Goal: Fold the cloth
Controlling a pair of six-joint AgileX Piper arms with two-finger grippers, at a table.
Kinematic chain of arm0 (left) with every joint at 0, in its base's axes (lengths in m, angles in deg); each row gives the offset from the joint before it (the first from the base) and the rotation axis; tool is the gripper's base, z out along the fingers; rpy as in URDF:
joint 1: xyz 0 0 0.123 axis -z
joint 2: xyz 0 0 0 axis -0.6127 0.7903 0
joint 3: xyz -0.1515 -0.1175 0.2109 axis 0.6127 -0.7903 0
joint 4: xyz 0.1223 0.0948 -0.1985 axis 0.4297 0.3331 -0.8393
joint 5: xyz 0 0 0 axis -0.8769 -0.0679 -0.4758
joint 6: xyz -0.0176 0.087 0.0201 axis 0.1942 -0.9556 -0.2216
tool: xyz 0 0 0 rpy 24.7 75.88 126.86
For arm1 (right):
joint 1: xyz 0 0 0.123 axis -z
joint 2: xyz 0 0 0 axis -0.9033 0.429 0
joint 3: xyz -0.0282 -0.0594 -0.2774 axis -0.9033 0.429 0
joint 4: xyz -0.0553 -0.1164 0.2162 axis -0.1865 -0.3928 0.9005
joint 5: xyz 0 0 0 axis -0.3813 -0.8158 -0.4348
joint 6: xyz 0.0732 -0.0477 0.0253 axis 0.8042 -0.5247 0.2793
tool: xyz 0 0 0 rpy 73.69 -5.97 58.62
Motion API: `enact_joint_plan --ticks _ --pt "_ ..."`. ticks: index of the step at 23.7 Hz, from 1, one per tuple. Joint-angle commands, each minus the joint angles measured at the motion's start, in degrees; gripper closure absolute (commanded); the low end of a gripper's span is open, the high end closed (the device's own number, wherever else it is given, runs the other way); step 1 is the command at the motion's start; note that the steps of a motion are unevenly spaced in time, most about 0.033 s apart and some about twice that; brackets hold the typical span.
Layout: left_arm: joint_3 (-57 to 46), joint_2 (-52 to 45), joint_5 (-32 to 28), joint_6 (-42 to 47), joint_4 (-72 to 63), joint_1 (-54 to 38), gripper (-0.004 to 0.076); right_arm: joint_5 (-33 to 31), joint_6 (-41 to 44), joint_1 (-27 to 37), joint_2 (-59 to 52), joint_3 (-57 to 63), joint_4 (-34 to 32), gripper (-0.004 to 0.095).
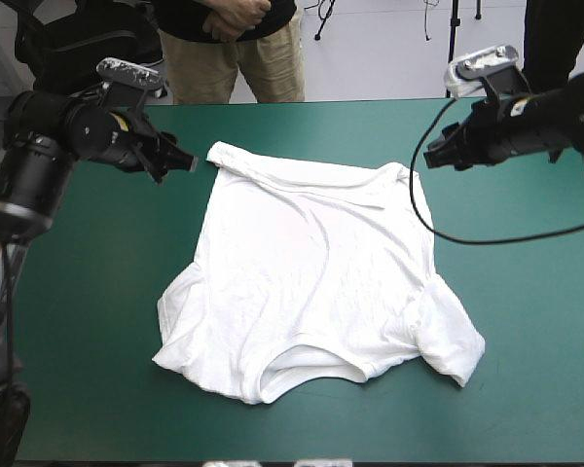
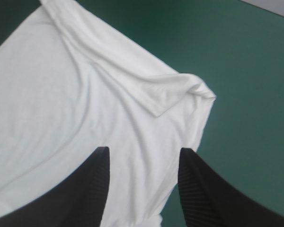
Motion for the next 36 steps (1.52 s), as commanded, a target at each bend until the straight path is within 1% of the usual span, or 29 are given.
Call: enact_joint_plan --ticks 1,2,6,7,10,15,18,21,24,28,31,32,33,35,36 --pt "-13.1 -11.9 -1.9 0.4 -3.5 -0.1 0.035 0.2 -2.2 0.4 -12.8 11.4 6.1 0.0482" --pt "-19.7 -15.7 -2.8 0.3 -5.5 -0.1 0.035 0.7 -2.2 0.4 -16.4 16.8 5.8 0.0482" --pt "-36.0 -25.0 -6.7 -3.5 -8.5 -0.1 0.0349 2.0 -2.2 0.4 -23.9 25.8 4.3 0.0482" --pt "-40.9 -27.1 -6.7 -3.8 -8.5 -0.1 0.035 2.1 -1.9 0.4 -25.6 27.9 4.0 0.0482" --pt "-47.6 -29.6 -7.0 -3.8 -9.8 0.1 0.0349 2.1 -1.9 0.4 -26.9 29.5 3.9 0.0482" --pt "-54.0 -29.0 -7.9 -3.8 -11.7 0.5 0.0349 1.9 -1.6 0.4 -26.8 29.5 5.6 0.0482" --pt "-56.1 -27.5 -10.1 -3.8 -13.1 0.5 0.0349 1.9 -1.6 0.4 -26.7 29.5 5.5 0.0482" --pt "-57.4 -25.4 -10.8 -3.8 -13.7 0.5 0.0349 1.9 -1.8 0.4 -26.6 29.5 5.0 0.0482" --pt "-59.4 -20.0 -11.8 -4.5 -14.7 0.5 0.0349 1.5 -1.8 0.4 -26.2 29.5 5.0 0.0482" --pt "-59.7 -15.0 -13.1 -6.1 -16.0 0.5 0.0349 1.5 -1.8 0.4 -26.2 29.5 4.8 0.0482" --pt "-59.7 -9.6 -12.4 -6.1 -15.5 0.5 0.035 1.5 -1.3 0.4 -26.2 29.5 2.5 0.0482" --pt "-59.7 -8.3 -11.8 -6.1 -15.5 0.5 0.0363 1.1 -0.8 0.4 -26.2 29.5 1.7 0.0482" --pt "-59.7 -7.7 -11.5 -6.1 -15.9 0.5 0.0393 1.2 -0.8 0.4 -26.2 29.5 1.2 0.0482" --pt "-59.9 -7.4 -11.2 -6.3 -17.4 0.5 0.0615 0.7 -0.3 0.4 -26.2 30.0 0.5 0.0482" --pt "-60.2 -7.4 -11.2 -8.9 -19.3 0.5 0.0739 0.6 -0.3 0.4 -26.2 31.3 0.5 0.0482"
